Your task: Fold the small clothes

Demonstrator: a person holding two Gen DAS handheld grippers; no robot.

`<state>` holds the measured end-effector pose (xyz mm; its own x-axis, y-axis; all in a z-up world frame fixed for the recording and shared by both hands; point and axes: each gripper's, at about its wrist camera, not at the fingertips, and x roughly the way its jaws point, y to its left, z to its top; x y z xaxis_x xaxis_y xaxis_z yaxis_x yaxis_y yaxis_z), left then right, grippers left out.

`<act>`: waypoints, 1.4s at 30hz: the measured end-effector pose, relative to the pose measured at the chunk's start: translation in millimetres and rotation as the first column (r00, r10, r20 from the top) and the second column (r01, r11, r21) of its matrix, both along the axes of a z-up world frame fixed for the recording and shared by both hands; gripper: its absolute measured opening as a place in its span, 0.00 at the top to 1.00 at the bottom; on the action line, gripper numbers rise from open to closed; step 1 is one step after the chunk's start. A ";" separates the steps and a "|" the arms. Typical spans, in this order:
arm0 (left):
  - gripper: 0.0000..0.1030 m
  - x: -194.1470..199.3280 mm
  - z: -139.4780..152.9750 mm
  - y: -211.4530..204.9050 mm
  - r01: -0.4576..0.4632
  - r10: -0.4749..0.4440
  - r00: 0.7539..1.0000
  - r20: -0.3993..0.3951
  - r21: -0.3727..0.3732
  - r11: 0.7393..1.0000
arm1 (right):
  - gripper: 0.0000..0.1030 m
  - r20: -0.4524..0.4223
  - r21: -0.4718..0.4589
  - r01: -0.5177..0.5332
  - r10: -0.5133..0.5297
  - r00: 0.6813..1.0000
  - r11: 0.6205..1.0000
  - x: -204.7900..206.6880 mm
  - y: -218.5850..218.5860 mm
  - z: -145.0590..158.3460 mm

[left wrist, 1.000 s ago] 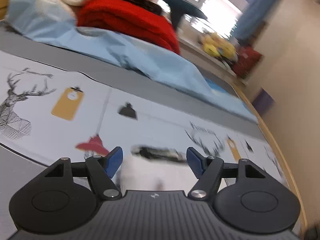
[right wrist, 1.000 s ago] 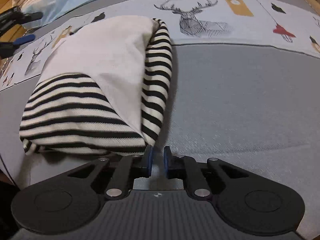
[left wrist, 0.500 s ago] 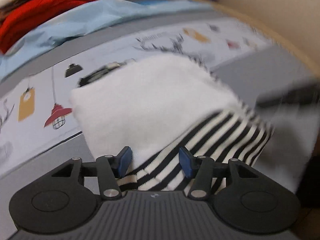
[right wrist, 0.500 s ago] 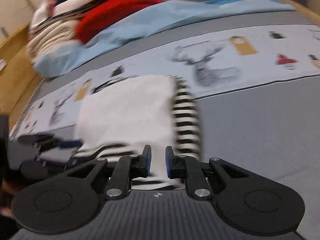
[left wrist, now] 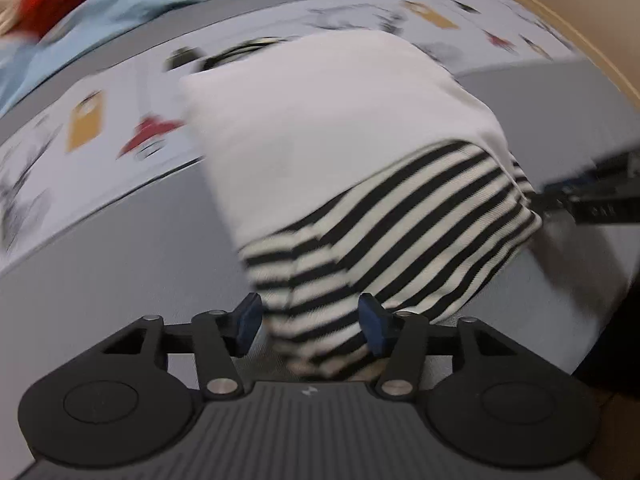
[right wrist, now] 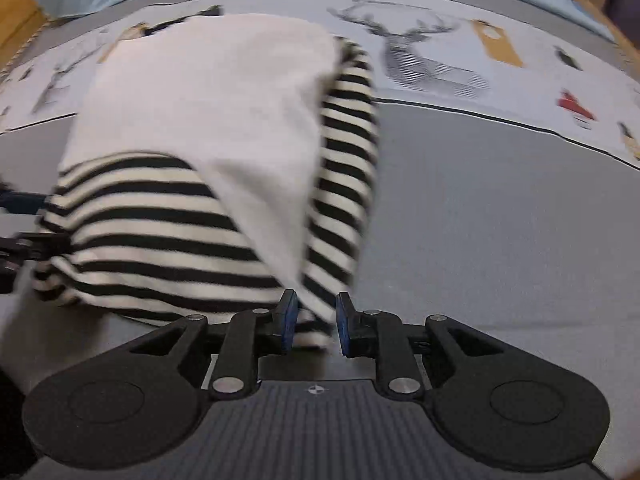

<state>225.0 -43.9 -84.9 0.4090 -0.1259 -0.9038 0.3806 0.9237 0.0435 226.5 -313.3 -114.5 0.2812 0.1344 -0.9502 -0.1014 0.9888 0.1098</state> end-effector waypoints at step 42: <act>0.01 -159.5 65.0 -27.2 -0.375 0.422 0.869 0.259 -0.213 0.902 | 0.17 0.436 0.070 0.044 -0.070 0.897 0.997 -159.3 38.1 121.1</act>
<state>65.5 -71.2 -19.9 0.6953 -0.0207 -0.7184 -0.0294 0.9979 -0.0572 67.2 -275.1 6.6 0.6754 0.1556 -0.7209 -0.0959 0.9877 0.1233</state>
